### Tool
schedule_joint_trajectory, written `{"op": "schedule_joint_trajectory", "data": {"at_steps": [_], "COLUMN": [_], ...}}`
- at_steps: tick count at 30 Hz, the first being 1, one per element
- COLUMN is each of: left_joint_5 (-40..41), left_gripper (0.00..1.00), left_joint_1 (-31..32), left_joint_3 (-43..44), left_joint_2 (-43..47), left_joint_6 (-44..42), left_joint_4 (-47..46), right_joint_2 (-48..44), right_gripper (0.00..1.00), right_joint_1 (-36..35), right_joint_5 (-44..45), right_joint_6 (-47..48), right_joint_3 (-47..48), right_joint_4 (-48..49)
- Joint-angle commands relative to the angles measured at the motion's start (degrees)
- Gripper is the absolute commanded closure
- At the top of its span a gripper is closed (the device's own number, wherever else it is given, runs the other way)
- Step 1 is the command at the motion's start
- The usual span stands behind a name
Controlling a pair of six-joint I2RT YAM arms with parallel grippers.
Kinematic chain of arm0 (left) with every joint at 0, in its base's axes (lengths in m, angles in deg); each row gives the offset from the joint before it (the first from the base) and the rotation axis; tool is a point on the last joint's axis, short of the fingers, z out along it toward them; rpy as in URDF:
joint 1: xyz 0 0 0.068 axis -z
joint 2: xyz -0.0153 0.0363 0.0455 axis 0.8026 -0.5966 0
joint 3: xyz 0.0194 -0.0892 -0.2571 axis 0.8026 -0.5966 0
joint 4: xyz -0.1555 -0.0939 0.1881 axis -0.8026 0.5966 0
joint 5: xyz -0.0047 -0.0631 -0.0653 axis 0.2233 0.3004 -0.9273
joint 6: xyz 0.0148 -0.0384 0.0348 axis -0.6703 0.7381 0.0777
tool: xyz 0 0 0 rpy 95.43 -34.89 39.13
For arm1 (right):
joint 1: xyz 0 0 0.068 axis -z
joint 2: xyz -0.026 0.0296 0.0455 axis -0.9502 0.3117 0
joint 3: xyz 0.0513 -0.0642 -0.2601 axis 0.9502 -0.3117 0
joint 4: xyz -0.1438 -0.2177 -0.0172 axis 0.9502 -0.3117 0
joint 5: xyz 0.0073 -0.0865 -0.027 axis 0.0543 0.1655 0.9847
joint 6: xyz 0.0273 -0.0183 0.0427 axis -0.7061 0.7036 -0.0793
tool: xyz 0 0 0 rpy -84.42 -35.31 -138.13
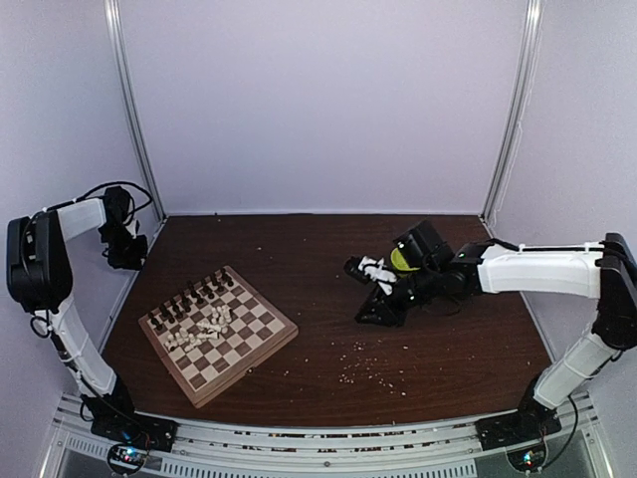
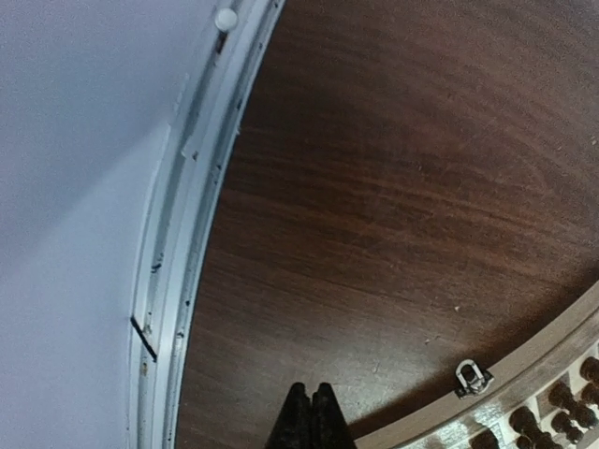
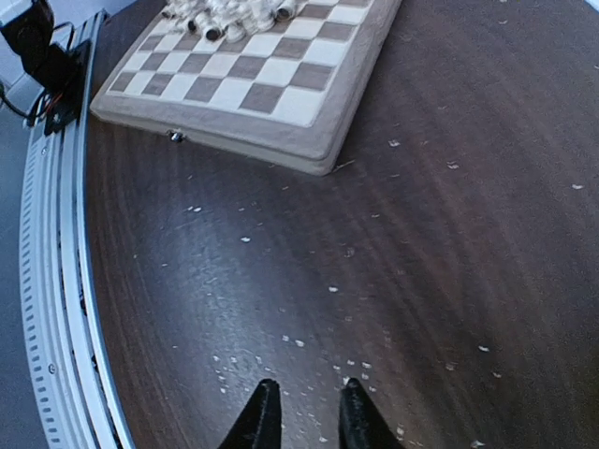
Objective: Set up the chess pieces on the board
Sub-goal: Move the chessboard to the center of the board.
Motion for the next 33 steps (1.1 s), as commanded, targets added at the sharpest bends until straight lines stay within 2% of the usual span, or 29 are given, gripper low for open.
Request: {"op": "schedule_joint_trajectory", "data": {"at_steps": [1, 4, 9, 17, 27, 33], "left_joint_5": [-3.8, -3.8, -7.2, -9.8, -12.9, -12.7], "left_gripper": [1.0, 1.0, 1.0, 1.0, 1.0, 1.0], "left_joint_1": [-0.5, -0.5, -0.6, -0.5, 1.0, 4.6], "left_joint_3": [1.4, 0.9, 0.1, -2.8, -8.1, -12.3], "left_joint_2": [-5.8, -8.6, -10.9, -11.5, -9.4, -7.0], "left_joint_6": [-0.4, 0.1, 0.4, 0.4, 1.0, 2.3], "left_joint_4": [2.1, 1.9, 1.8, 1.4, 1.2, 1.4], "right_joint_2": [7.0, 13.2, 18.8, 24.9, 24.6, 23.1], "right_gripper": [0.82, 0.87, 0.93, 0.95, 0.95, 0.96], "right_joint_1": [-6.6, -9.5, -10.3, -10.3, -9.4, -5.7], "right_joint_5": [-0.4, -0.5, -1.1, -2.7, -4.3, -6.7], "right_joint_6": [-0.2, 0.0, -1.6, -4.6, -3.5, -3.8], "right_joint_3": [0.7, 3.9, 8.0, 15.3, 14.3, 13.5], "right_joint_4": [6.0, 5.9, 6.5, 5.6, 5.9, 6.0]}}
